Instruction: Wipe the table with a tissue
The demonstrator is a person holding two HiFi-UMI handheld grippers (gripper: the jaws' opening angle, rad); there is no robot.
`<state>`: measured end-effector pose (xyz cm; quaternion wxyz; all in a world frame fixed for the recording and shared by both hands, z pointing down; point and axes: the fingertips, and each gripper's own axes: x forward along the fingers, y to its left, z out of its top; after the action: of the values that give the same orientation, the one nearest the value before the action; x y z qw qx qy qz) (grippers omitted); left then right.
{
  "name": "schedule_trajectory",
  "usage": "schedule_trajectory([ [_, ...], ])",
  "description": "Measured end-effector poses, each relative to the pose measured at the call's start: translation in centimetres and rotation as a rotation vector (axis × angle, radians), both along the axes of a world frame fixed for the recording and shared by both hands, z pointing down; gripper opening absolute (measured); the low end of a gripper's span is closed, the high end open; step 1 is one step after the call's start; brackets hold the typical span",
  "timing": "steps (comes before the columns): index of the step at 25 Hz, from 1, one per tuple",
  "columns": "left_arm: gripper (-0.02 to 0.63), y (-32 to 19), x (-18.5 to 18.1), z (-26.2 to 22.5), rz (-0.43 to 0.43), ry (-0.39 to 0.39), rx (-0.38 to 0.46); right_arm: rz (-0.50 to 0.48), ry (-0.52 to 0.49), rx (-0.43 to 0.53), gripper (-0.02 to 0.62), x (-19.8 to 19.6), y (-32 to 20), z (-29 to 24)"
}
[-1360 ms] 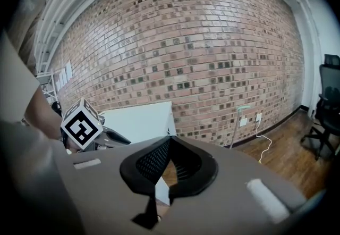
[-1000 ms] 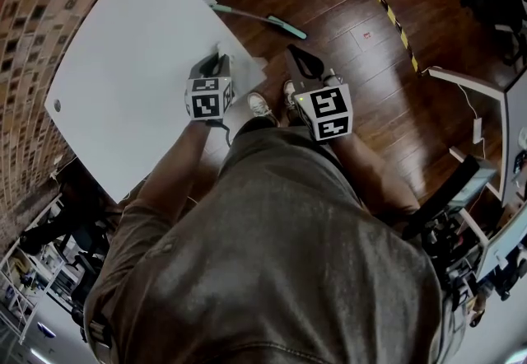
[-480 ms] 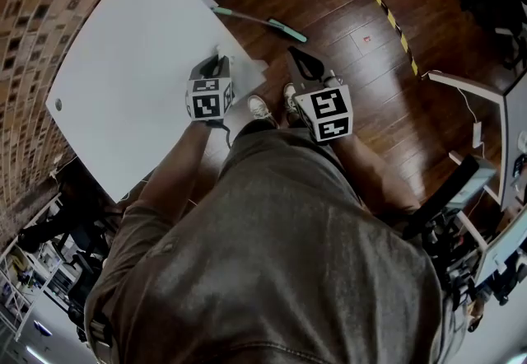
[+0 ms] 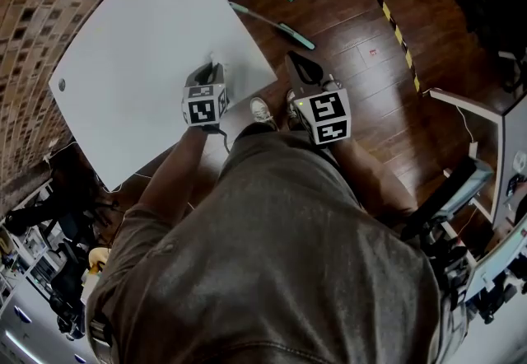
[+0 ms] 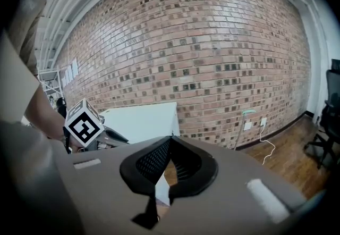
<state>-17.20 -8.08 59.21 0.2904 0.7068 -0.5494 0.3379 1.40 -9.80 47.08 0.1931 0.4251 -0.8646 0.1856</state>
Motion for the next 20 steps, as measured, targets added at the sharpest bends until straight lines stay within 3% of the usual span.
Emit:
schedule_trajectory([
  [4,0.048,0.7,-1.1,0.0,-0.023,0.018,0.007,-0.008,0.004,0.008,0.015,-1.1,0.5,-0.2],
  [11,0.048,1.3,-2.4,-3.0,-0.073,0.12,0.094,-0.008,0.022,0.022,0.014,-2.7,1.5,-1.0],
  [20,0.048,4.2,-0.6,-8.5,-0.083,0.233,0.244,-0.023,0.031,0.042,0.015,-3.3,3.9,-2.3],
])
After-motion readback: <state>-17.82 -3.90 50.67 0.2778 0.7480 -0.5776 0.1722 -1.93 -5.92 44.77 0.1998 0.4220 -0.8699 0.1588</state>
